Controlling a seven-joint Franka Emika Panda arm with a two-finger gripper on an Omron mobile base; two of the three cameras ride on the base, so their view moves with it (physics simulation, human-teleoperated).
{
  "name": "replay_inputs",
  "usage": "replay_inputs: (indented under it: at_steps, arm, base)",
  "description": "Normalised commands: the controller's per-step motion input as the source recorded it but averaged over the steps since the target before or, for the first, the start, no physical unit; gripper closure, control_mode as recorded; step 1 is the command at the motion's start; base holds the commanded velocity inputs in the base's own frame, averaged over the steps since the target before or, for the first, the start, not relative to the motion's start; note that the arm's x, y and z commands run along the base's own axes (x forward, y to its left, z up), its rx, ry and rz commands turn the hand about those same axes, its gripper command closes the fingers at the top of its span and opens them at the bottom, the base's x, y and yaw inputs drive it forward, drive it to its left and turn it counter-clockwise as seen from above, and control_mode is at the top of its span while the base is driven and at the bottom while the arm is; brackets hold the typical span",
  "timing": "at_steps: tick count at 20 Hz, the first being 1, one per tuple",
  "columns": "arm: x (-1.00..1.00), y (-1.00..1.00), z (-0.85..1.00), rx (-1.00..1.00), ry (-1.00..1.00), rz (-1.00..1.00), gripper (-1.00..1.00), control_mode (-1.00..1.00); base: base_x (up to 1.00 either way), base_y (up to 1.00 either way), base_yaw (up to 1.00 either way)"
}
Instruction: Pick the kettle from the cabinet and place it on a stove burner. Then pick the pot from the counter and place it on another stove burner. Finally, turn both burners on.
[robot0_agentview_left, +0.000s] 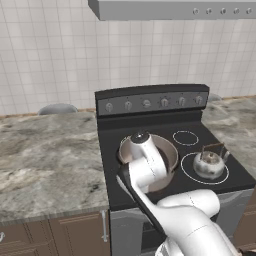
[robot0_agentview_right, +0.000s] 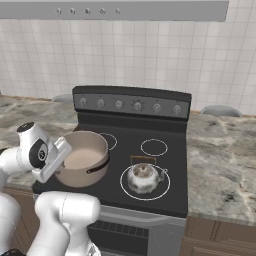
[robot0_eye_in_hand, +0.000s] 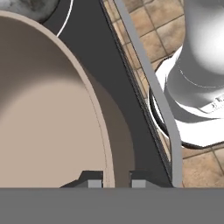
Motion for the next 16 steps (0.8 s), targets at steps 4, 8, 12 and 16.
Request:
replay_inputs:
  at_steps: [4,8,12,16]
  arm:
    - [0.08,0.07,-0.06,0.00,0.00,0.00,-1.00,-1.00]
    - [0.00,0.01,0.00,0.00,0.00,0.00,-1.00,-1.00]
    - [0.00,0.00,0.07,0.00,-0.01,0.00,-1.00,-1.00]
    - [0.00,0.00,0.25,0.00,-0.01,0.00,-1.00,-1.00]
  base:
    - [0.00,0.00,0.00]
    - [0.00,0.00,0.00]
    - [0.00,0.00,0.00]
    - [0.00,0.00,0.00]
